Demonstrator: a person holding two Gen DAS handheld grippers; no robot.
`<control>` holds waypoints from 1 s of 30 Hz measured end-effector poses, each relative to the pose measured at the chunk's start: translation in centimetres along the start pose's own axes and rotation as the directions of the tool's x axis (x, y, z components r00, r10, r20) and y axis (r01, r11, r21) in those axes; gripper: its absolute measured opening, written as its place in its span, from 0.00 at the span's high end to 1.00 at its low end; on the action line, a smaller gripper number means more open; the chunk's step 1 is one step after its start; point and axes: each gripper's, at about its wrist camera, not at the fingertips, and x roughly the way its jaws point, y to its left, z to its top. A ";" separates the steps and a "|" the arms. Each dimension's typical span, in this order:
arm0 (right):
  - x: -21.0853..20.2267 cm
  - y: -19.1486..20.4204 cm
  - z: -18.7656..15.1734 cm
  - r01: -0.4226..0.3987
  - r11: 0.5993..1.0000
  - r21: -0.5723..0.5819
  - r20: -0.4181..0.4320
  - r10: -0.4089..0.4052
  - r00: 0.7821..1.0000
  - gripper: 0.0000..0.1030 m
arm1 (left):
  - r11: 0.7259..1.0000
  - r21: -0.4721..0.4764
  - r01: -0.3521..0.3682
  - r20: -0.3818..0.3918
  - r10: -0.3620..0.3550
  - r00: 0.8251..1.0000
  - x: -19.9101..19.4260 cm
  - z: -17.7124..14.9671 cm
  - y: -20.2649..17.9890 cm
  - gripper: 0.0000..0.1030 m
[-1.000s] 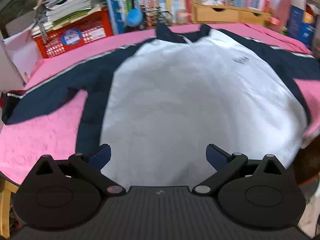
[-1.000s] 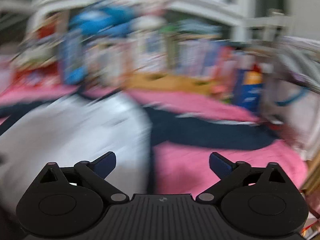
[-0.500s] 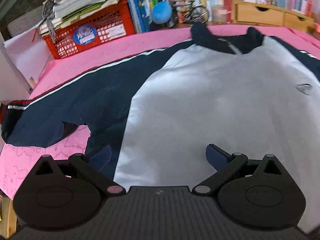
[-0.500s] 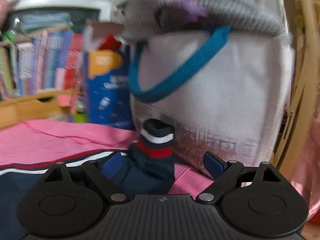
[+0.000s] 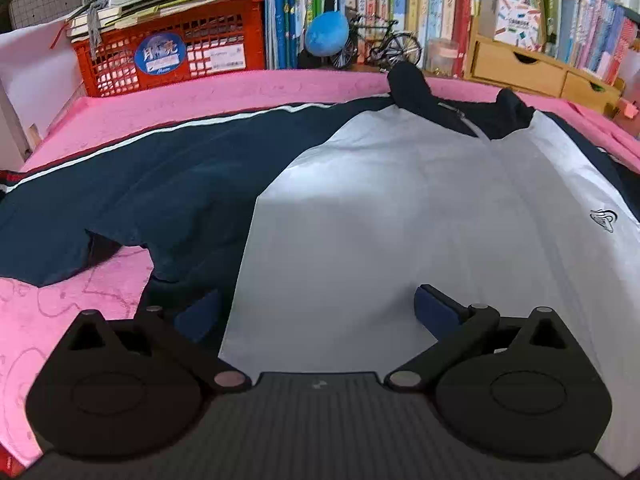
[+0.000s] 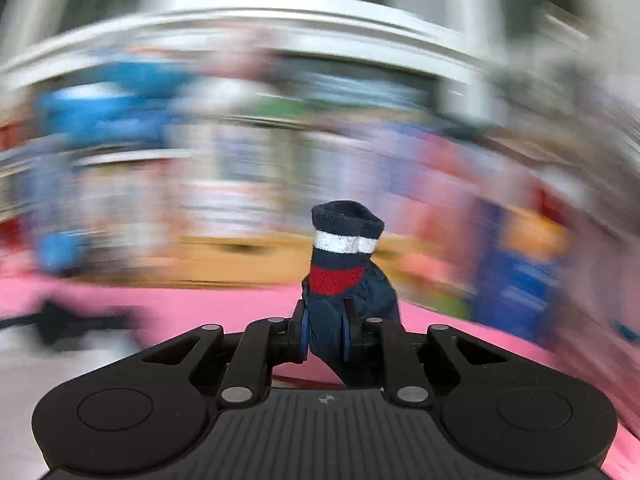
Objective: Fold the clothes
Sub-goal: 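Grasp the striped sleeve cuff with the right gripper and fold it across the white front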
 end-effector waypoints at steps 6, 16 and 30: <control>2.9 19.0 -1.6 -0.388 0.892 -0.232 -0.155 0.360 0.920 0.83 | 0.999 0.023 0.030 0.090 -0.031 0.995 -0.2 -1.1 0.4 0.00; 3.1 27.7 -4.4 -0.506 0.767 -0.394 -0.315 0.404 0.859 0.83 | 0.998 0.033 0.057 0.124 -0.060 0.990 -0.3 -1.6 0.7 0.00; 0.7 23.6 -1.9 -0.594 0.760 -0.262 -0.265 0.536 0.802 0.16 | 0.998 0.012 0.061 0.080 -0.062 0.995 -1.7 0.5 1.8 0.00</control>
